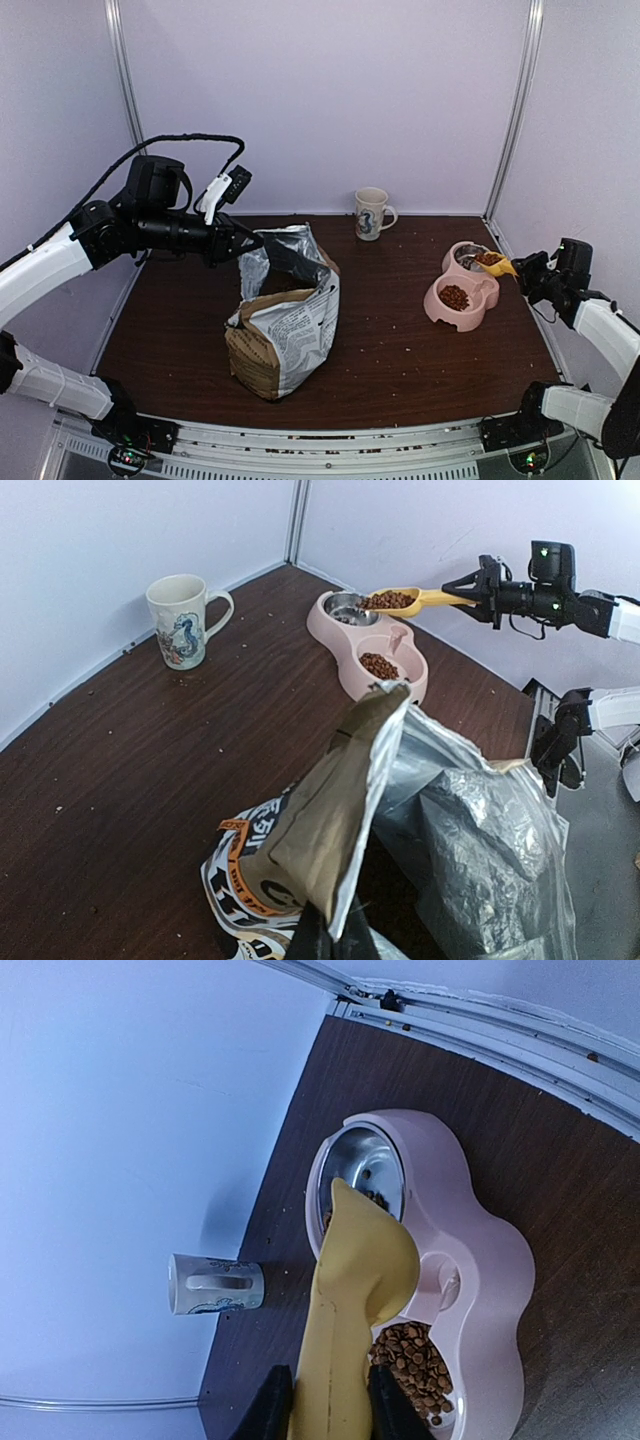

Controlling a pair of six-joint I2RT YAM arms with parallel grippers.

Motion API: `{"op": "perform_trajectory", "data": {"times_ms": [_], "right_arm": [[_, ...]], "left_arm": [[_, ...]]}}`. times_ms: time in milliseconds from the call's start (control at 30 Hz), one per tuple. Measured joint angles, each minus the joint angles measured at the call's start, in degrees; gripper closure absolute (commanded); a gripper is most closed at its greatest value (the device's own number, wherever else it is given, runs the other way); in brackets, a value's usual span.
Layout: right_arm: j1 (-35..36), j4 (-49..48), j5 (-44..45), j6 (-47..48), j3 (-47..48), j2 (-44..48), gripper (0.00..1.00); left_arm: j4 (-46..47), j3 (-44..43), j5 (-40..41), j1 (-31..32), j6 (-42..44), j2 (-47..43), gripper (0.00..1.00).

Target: Serve the pet food

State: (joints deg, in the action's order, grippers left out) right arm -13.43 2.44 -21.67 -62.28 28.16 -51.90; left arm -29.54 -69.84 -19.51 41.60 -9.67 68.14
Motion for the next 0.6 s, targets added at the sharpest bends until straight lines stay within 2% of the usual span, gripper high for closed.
{"op": "perform_trajectory", "data": {"times_ms": [600], "right_arm": [[0.0, 9.46, 1.92, 8.35, 9.27, -2.95, 0.81]], "left_arm": [[-0.02, 0.0, 0.0, 0.0, 0.24, 0.0, 1.0]]}}
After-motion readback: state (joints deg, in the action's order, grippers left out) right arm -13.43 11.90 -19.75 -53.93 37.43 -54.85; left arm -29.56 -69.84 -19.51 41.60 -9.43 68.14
